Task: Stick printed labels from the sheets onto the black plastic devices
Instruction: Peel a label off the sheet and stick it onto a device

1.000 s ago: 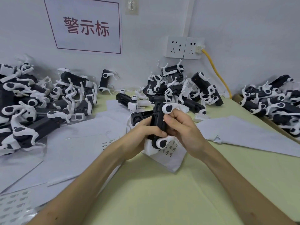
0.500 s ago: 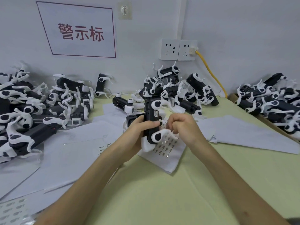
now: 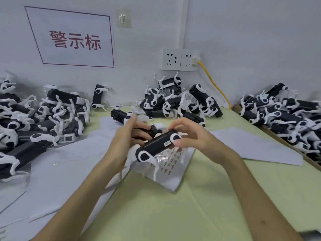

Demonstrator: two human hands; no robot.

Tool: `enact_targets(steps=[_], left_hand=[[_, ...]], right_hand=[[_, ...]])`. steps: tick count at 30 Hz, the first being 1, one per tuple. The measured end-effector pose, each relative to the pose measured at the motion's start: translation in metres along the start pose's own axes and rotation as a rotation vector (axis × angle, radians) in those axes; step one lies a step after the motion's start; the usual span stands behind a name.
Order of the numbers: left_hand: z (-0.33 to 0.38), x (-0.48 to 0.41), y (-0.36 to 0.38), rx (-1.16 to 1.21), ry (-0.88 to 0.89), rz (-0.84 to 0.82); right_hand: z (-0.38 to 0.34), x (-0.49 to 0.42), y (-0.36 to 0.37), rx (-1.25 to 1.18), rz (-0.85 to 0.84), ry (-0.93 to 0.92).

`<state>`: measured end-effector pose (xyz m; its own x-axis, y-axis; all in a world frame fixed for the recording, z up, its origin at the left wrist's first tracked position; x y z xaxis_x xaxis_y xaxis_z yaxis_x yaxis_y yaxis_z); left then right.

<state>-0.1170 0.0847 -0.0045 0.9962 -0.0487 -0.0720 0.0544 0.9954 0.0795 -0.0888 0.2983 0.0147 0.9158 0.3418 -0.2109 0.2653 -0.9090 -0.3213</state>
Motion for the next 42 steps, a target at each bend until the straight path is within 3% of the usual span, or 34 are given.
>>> enact_targets(steps=[2,4,6,8,10,12,14,16,20,27,32,34,39,42], left_hand=[[0.007,0.002,-0.011,-0.002,0.230,0.146],[0.013,0.007,-0.024,-0.214,0.561,0.334],[0.016,0.009,-0.031,-0.485,0.737,0.460],[0.009,0.002,-0.032,-0.680,0.671,0.398],[-0.001,-0.004,-0.028,-0.815,0.529,0.278],[-0.005,-0.005,-0.022,-0.903,0.473,0.193],[-0.005,-0.004,-0.019,-0.959,0.463,0.147],[-0.006,-0.006,-0.020,-1.006,0.441,0.128],[-0.009,-0.008,-0.021,-1.092,0.438,0.141],[-0.018,-0.011,-0.022,-0.951,0.438,0.149],[-0.014,-0.003,-0.017,-0.828,0.526,0.174],[-0.008,0.000,-0.016,-0.785,0.568,0.200],[0.002,0.004,-0.015,-0.755,0.620,0.246],[0.003,0.004,-0.015,-0.721,0.612,0.222]], right_hand=[[0.000,0.004,-0.006,-0.016,-0.007,0.057],[0.001,0.005,-0.012,-0.015,0.052,0.126],[0.001,0.006,-0.020,-0.087,0.071,0.200],[-0.002,0.004,-0.036,-0.235,0.121,0.237],[-0.008,-0.003,-0.064,-0.446,0.295,0.197],[-0.017,-0.011,-0.105,-0.803,0.494,0.023],[-0.028,-0.019,-0.147,-1.255,0.568,-0.199],[-0.042,-0.029,-0.179,-1.429,0.606,-0.331],[-0.038,-0.054,-0.169,-0.866,0.821,-0.097],[0.032,-0.055,-0.046,-0.183,0.638,0.128],[0.038,-0.053,0.012,-0.022,0.192,0.124],[0.034,-0.049,0.023,0.082,0.116,0.084],[0.021,-0.045,0.031,0.113,0.332,-0.098],[0.011,-0.041,0.031,0.079,0.380,-0.233]])
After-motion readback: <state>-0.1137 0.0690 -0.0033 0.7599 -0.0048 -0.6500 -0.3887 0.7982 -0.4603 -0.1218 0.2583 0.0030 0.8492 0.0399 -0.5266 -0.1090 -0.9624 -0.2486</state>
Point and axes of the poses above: each hand's wrist, its own x-axis away from the middle knuckle, its own y-axis out of the palm, z = x × y, the point moved 3 cm from there along -x, towards the middle knuckle, and after that the axes turned 4 degrees about z, right-handed, at the moved point
